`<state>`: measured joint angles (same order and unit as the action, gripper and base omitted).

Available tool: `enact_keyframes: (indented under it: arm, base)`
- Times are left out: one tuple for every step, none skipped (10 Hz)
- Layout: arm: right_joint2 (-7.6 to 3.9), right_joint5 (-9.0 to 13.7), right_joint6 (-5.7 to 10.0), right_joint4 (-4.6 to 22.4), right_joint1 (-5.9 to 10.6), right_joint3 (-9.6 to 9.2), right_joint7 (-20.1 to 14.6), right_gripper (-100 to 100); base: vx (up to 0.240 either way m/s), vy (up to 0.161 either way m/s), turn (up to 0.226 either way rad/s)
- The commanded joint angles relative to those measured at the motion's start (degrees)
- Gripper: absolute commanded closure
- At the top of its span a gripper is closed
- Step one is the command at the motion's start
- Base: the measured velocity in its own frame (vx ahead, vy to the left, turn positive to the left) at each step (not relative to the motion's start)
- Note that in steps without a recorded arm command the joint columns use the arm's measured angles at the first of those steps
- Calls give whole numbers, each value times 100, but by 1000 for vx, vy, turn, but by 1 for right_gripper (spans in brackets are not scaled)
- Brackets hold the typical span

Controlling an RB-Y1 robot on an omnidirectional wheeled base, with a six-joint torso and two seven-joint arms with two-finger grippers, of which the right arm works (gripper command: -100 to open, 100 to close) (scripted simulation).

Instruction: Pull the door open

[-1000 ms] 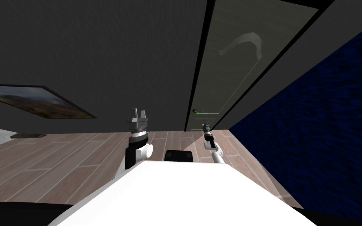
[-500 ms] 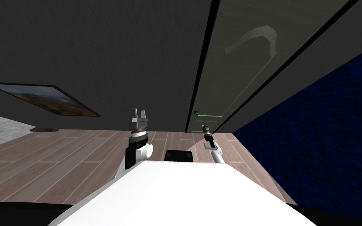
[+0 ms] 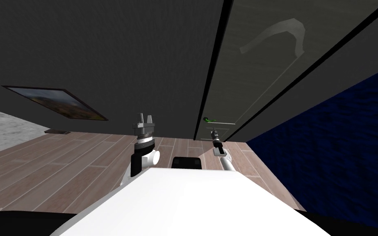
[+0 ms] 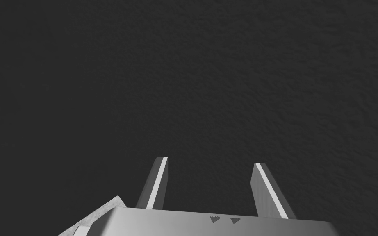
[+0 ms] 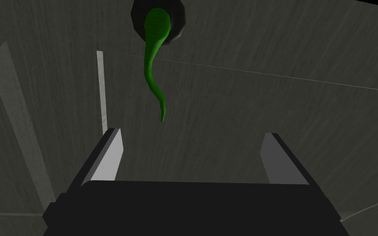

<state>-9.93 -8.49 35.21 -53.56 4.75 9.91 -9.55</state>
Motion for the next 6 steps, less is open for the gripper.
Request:
enact_keyframes:
  arm:
    - [-18,-26,31,162,57,28,-38,-100]
    - [-26,-40,49,264,99,46,-57,-100]
    - [-34,-55,67,367,140,63,-75,-100]
    - [-41,-68,82,455,176,79,-91,-100]
    - [-52,-89,107,598,234,104,-117,-100]
    - [-57,-99,119,669,263,116,-129,-100]
  base:
    - [69,-40,60]
    - [60,-41,66]
    - [64,-37,71]
    - [61,-37,62]
    - [73,-51,67]
    - [70,-51,60]
